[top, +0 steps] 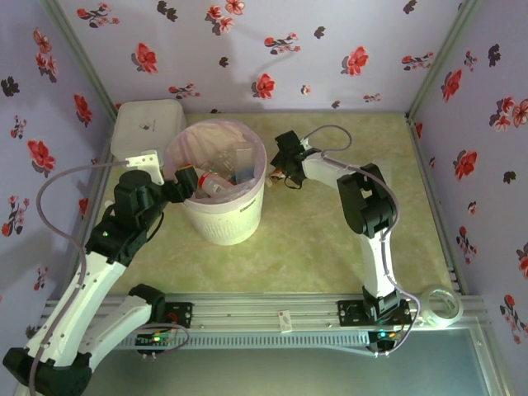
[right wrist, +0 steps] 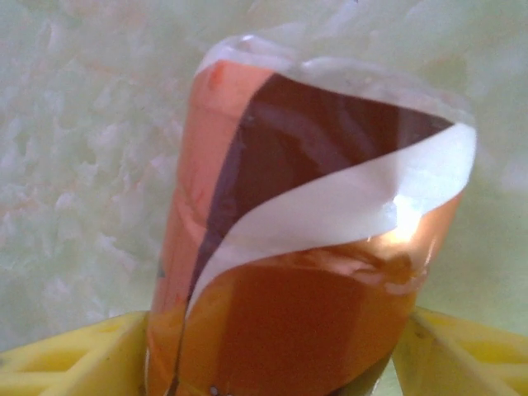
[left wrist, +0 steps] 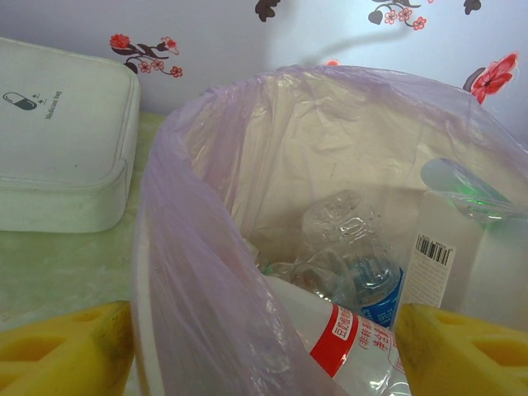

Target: Put the plastic bottles in the bin

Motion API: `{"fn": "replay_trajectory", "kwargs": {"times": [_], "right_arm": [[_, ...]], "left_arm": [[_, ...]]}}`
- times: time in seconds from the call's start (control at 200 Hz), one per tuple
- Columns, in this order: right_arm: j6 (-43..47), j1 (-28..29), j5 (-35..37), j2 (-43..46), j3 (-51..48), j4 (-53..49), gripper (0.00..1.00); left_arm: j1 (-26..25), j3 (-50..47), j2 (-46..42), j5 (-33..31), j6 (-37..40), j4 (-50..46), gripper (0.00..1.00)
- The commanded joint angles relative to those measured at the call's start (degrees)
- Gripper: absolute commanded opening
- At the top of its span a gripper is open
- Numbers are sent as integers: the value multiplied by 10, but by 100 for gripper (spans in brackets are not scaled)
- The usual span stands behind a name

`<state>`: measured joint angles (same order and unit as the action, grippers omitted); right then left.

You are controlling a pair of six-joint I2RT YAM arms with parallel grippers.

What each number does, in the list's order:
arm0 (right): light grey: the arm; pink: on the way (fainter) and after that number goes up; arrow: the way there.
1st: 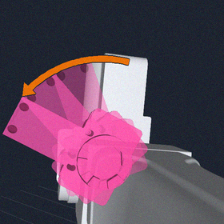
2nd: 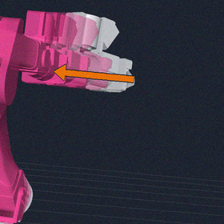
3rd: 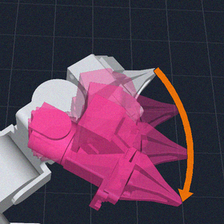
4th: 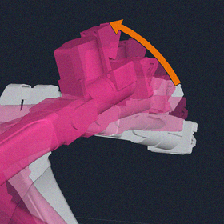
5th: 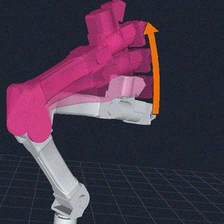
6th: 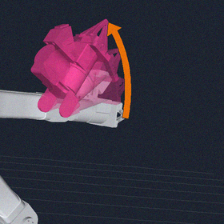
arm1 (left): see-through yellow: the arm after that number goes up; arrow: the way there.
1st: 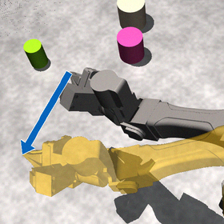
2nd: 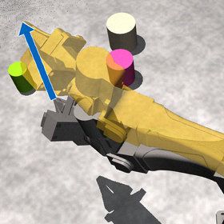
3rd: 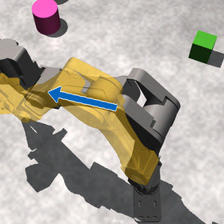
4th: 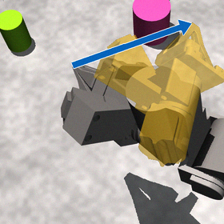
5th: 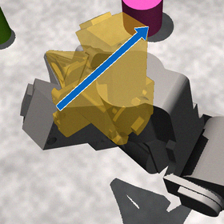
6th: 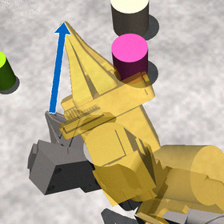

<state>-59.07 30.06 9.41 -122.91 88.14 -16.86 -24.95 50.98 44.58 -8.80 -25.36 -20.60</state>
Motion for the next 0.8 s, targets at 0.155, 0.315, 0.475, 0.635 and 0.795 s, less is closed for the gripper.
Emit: {"fn": "replay_trajectory", "kwargs": {"times": [0.155, 0.315, 0.475, 0.635, 0.795], "right_arm": [[14, 2, -1, 5, -2, 10, 64], [21, 0, -6, 1, -2, 10, 57], [33, -3, -3, 14, -1, 2, 54], [59, -11, 1, 50, -15, 0, 53], [131, -26, 21, 120, -21, -36, 51]], "left_arm": [[1, 13, 4, 27, -15, 7, 81], [1, 13, 2, 29, -17, 7, 81], [1, 12, 2, 30, -17, 8, 81], [0, 10, 7, 34, -20, 13, 81], [1, 11, 15, 47, -25, 21, 81]]}}
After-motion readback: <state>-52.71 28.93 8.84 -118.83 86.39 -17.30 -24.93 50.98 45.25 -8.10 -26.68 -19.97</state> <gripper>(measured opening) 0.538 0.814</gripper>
